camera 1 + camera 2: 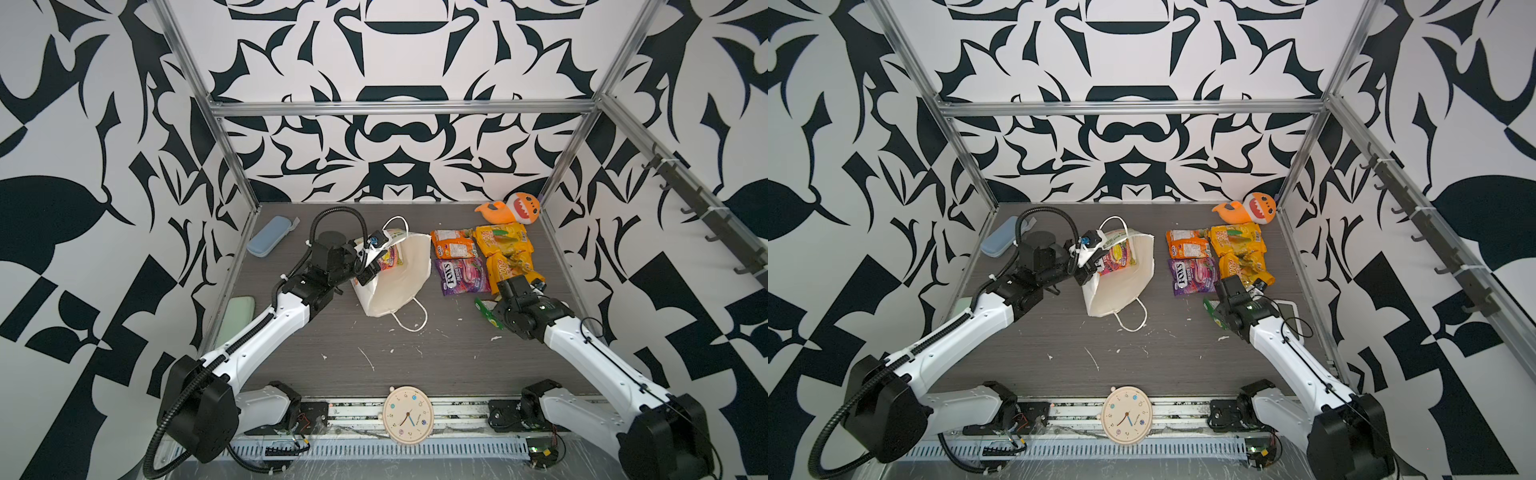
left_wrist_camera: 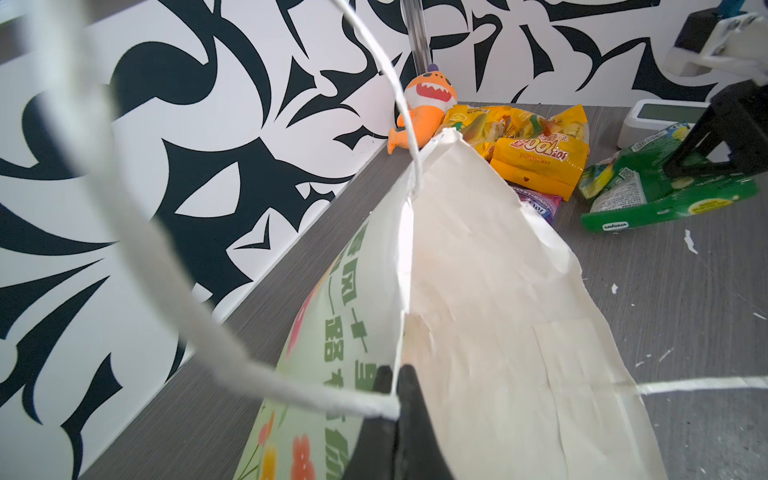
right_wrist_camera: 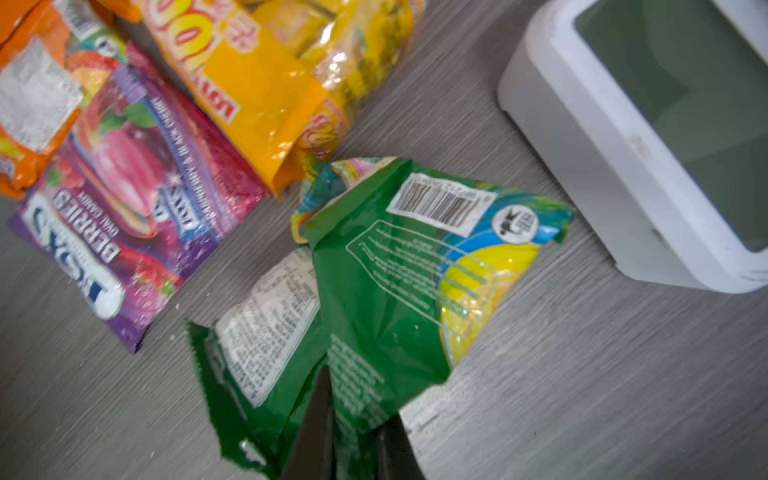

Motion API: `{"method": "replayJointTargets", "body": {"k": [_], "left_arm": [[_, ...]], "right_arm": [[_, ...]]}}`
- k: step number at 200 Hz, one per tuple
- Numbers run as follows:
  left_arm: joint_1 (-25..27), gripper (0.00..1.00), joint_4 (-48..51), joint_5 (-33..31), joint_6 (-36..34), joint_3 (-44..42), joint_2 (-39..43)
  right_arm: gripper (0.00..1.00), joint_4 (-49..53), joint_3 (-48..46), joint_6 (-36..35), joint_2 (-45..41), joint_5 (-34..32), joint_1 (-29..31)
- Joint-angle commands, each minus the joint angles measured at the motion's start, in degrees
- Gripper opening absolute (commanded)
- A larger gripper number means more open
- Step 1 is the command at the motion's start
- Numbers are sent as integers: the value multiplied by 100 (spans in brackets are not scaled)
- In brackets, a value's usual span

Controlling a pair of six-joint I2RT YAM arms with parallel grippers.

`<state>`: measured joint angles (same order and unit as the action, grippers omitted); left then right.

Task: Take the snacks out of the paper bag
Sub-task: 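Lower the green packet onto the table beside the purple Fox's bag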

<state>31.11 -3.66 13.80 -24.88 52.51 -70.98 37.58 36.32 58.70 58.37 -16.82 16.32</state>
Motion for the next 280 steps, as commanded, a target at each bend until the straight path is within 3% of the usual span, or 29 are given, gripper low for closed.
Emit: {"method": "replayJointTargets", "body": {"k": [1,36,53,68,94,161,185,213,228,246,280], "left_arm": [[0,0,-65,106,28,-49,49],[-1,0,-6,127,-3,51,-34],[0,0,6,162,-1,91,-74],[0,0,15,184,-4,108,-113],[0,0,14,202,21,134,-134],[0,0,22,184,6,179,-154],[0,0,39,153,6,168,-145],[0,0,85,131,9,154,-105],[0,0,91,130,23,144,-85],[0,0,65,131,23,128,-64],[-4,0,67,131,28,129,-56]], "right_arm": [[0,-439,-162,316,-194,-470,-245],[3,-464,-347,463,-157,-330,-519],[10,-468,-330,464,-190,-295,-542],[23,-484,-288,442,-268,-251,-536],[34,-526,-126,194,-524,-85,-540],[21,-925,382,-850,-336,817,-342],[22,-687,656,-1015,-95,451,99],[25,-808,649,-1051,-505,-89,532],[36,-904,658,-1202,-753,-243,627],[38,-835,751,-1464,-823,-463,726],[26,-823,1005,-1903,-57,304,774]]}}
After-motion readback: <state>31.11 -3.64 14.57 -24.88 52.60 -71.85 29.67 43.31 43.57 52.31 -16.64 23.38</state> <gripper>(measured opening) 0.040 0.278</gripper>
